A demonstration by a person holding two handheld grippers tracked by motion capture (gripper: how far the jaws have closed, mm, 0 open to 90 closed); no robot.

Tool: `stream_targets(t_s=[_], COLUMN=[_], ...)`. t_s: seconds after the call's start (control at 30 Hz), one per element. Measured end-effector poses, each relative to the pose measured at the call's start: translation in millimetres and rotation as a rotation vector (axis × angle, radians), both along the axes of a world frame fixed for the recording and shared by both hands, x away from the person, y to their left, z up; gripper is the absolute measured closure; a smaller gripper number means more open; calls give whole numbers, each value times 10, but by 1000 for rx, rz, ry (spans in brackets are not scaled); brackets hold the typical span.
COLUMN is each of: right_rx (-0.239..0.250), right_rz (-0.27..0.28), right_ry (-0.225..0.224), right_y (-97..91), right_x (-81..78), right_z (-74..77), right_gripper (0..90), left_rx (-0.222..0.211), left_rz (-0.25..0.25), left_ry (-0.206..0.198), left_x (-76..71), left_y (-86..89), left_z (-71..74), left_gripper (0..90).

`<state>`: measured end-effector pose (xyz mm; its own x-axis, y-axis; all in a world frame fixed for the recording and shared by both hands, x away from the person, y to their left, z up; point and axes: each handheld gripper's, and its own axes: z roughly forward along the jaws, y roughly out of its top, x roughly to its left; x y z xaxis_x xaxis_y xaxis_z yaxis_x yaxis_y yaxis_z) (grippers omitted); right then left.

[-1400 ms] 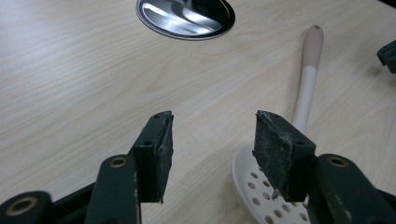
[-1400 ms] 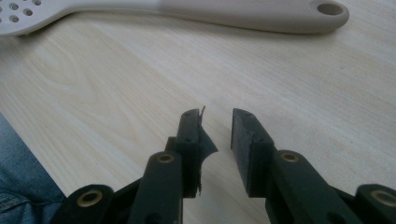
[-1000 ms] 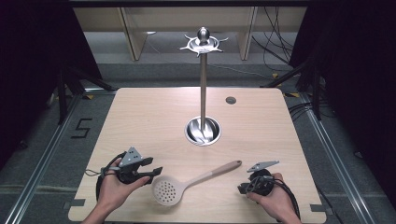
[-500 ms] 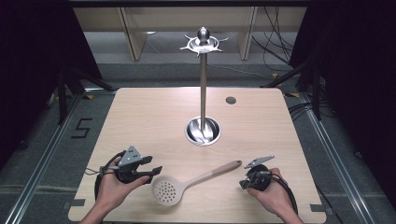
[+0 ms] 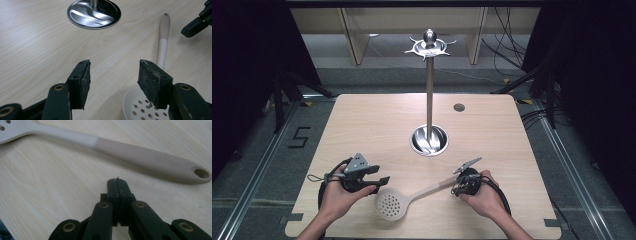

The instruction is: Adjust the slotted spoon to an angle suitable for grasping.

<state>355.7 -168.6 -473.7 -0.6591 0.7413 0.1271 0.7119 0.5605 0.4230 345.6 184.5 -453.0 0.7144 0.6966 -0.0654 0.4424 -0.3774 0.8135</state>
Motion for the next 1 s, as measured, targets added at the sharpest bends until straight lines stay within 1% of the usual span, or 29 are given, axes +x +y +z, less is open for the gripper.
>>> stream_targets(t_s=[0.03, 0.07, 0.1, 0.13, 0.17, 0.2, 0.23, 0.27, 0.33, 0.4, 0.43, 0.47, 0.5, 0.53, 0.57, 0.6, 0.63, 0.67, 0.7, 0.73, 0.77, 0.8, 0.83, 0.87, 0.9, 0.93, 0.97, 1.0], right_rx=[0, -4, -14, -18, -22, -41, -40, -40, -50, -59, -63, -63, -67, -64, -60, -68, -71, -71, -71, -74, -74, -58, -76, -75, -75, -76, -76, -76], right_rz=[0, 0, -19, -33, -37, -62, -59, -59, -60, -67, -67, -76, -78, -83, -79, -87, -81, -92, -88, -98, -101, -95, -98, -98, -98, -117, -110, -110], right_ry=[0, 1, 10, 14, 13, 25, 15, 15, 6, 5, 2, 17, 7, 8, 10, 4, -1, 6, 2, 3, 1, 5, -13, -21, -21, 1, -24, -24], right_y=[0, -6, -14, -19, -29, -35, -34, -34, -30, -15, -11, -4, 1, 4, 6, 20, 23, 36, 38, 47, 52, 53, 74, 85, 85, 104, 120, 120], right_x=[0, 17, 37, 46, 68, 99, 117, 117, 151, 182, 203, 214, 234, 247, 266, 274, 285, 293, 314, 318, 335, 359, 388, 395, 395, 399, 432, 432], right_z=[0, 0, -4, -6, -15, -23, -32, -32, -39, -40, -45, -32, -36, -35, -34, -36, -37, -36, -49, -46, -54, -60, -68, -69, -69, -61, -78, -78], right_gripper=[900, 900, 900, 900, 900, 900, 900, 900, 900, 900, 900, 900, 900, 900, 900, 900, 900, 900, 900, 900, 900, 900, 900, 900, 900, 900, 900, 900], left_rx=[-3, 22, 7, 3, 14, 22, 15, 13, 17, 16, 17, 11, 7, 7, 17, 16, 16, 15, 15, 15, -7, -15, 17, 5, 5, 9, 16, 23], left_rz=[-5, -17, -9, -7, -9, -10, -10, -10, -13, -17, -15, -15, -11, -13, -18, -17, -13, -10, -10, -12, -2, -2, -17, -11, -11, -20, -24, -24], left_ry=[2, 1, 3, 3, 4, -5, 2, 1, 4, 17, 9, 9, 14, 15, 15, 15, 13, 12, 12, 10, 15, 16, 14, 37, 37, 46, 25, 16], left_x=[0, 1, -4, -4, -2, 6, 1, 0, 1, 1, 4, 5, 2, 2, 5, 5, 6, 8, 9, 11, 6, 7, 18, 11, 11, 16, 27, 37], left_y=[5, 29, 22, 25, 33, 37, 33, 31, 29, 25, 22, 19, 13, 14, 21, 21, 19, 16, 15, 14, -4, -13, 2, -11, -11, -8, -8, -5], left_z=[1, 14, 9, 10, 16, 16, 14, 10, 9, 7, 2, -5, -6, -8, -6, -7, -7, -6, -4, -2, -6, -8, -1, -8, -8, -6, -8, -6], left_gripper=[423, 423, 423, 423, 423, 423, 423, 423, 423, 423, 422, 421, 420, 419, 418, 416, 411, 405, 400, 398, 396, 394, 388, 387, 382, 382, 367, 367])
